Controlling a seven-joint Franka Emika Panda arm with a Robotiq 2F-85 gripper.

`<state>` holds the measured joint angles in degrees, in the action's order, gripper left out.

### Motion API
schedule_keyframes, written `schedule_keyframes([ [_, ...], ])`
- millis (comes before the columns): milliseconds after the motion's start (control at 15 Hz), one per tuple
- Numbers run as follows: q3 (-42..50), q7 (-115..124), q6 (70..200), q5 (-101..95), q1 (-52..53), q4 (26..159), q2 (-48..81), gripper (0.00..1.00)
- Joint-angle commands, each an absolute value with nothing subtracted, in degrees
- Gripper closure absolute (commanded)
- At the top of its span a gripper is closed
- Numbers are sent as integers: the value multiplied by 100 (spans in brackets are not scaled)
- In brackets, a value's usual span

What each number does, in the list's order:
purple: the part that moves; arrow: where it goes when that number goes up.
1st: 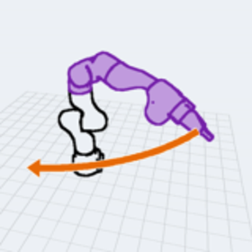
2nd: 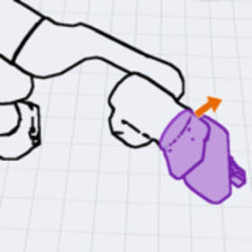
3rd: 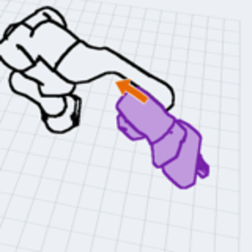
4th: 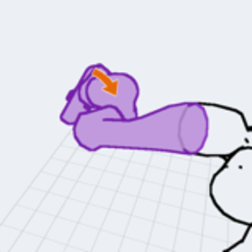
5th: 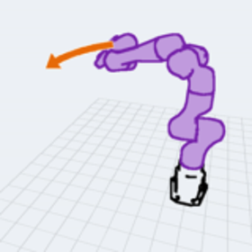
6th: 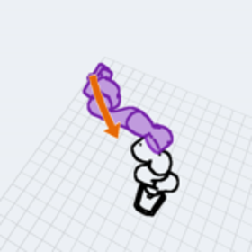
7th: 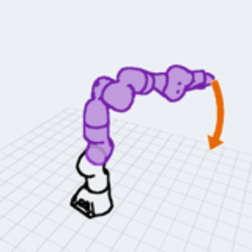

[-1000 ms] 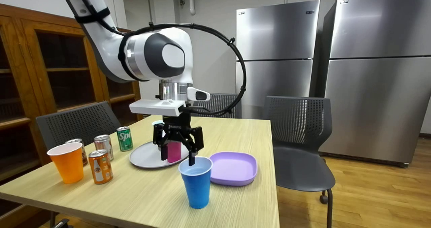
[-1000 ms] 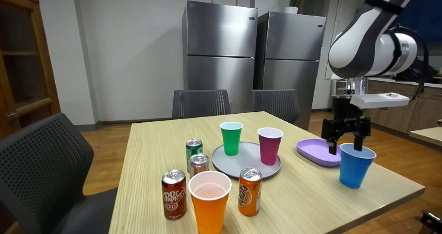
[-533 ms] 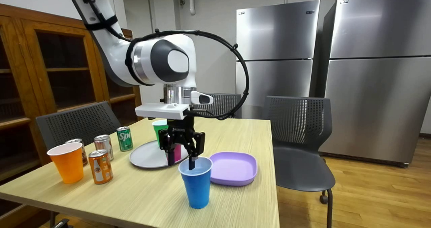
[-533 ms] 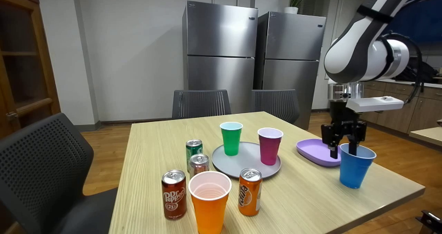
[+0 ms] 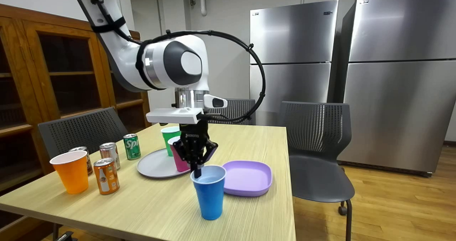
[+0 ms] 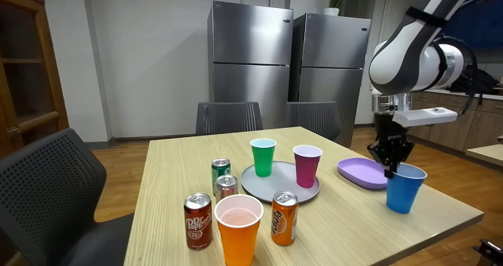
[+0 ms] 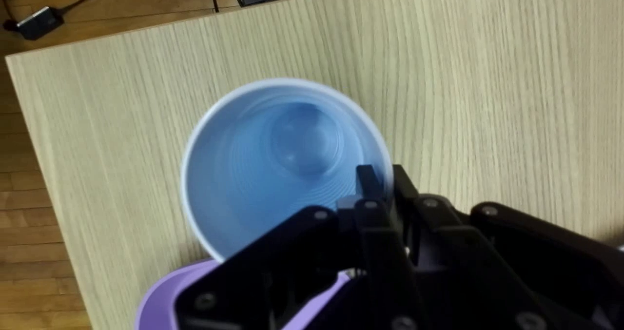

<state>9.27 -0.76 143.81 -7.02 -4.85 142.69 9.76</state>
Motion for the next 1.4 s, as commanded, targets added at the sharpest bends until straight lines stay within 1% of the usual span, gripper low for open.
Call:
schedule_keyframes([
  [0,966,284,14284,-1048,-481,14254,911,100],
  [667,795,843,14219,-1716,-153,14649,291,99],
  [1067,319,1411,14026,-1943,162,14885,-218,99],
  [1333,-117,1645,13768,-1855,390,14787,-361,99],
])
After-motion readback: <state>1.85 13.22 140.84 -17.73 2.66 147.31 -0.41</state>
